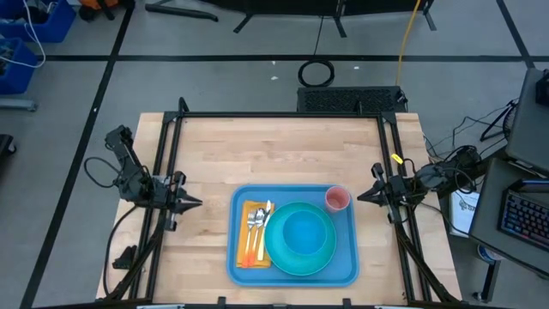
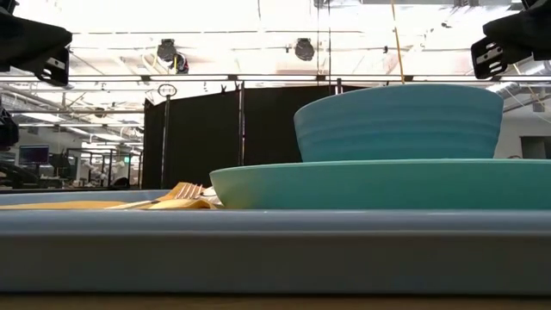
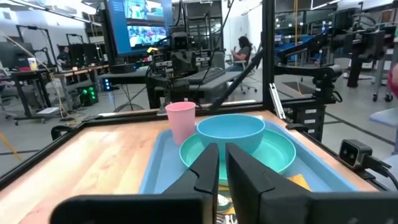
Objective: Set up tray
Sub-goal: Return to Home Position
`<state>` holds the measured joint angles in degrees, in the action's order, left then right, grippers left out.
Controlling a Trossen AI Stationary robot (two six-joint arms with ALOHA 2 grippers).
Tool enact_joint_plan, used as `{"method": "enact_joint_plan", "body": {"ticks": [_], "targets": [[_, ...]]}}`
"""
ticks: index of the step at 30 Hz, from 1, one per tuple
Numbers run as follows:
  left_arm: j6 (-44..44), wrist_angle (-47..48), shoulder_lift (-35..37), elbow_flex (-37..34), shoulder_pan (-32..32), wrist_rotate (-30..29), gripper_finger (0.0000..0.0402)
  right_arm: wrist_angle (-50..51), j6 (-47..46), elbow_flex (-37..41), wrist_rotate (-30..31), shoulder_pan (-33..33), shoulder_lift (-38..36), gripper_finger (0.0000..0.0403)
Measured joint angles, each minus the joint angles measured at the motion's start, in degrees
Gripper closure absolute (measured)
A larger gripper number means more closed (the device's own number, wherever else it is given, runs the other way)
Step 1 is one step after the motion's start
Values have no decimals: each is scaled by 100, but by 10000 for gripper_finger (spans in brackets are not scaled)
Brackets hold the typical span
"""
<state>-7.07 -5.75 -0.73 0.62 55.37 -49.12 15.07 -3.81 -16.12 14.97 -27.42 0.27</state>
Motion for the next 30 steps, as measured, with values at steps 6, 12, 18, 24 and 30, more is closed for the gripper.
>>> {"method": "enact_joint_plan", "body": {"ticks": [6, 12, 18, 24, 30], "targets": [[5, -3, 0, 2, 0, 1, 352, 0, -1, 0, -1, 0, 0, 403], [2, -3, 0, 2, 0, 4, 350, 0, -1, 0, -1, 0, 0, 403], [3, -3, 0, 1, 0, 5, 345, 0, -1, 0, -3, 0, 0, 403], [2, -3, 0, 2, 0, 6, 346, 0, -1, 0, -4, 0, 0, 403], [2, -3, 0, 2, 0, 8, 345, 0, -1, 0, -5, 0, 0, 403]]}}
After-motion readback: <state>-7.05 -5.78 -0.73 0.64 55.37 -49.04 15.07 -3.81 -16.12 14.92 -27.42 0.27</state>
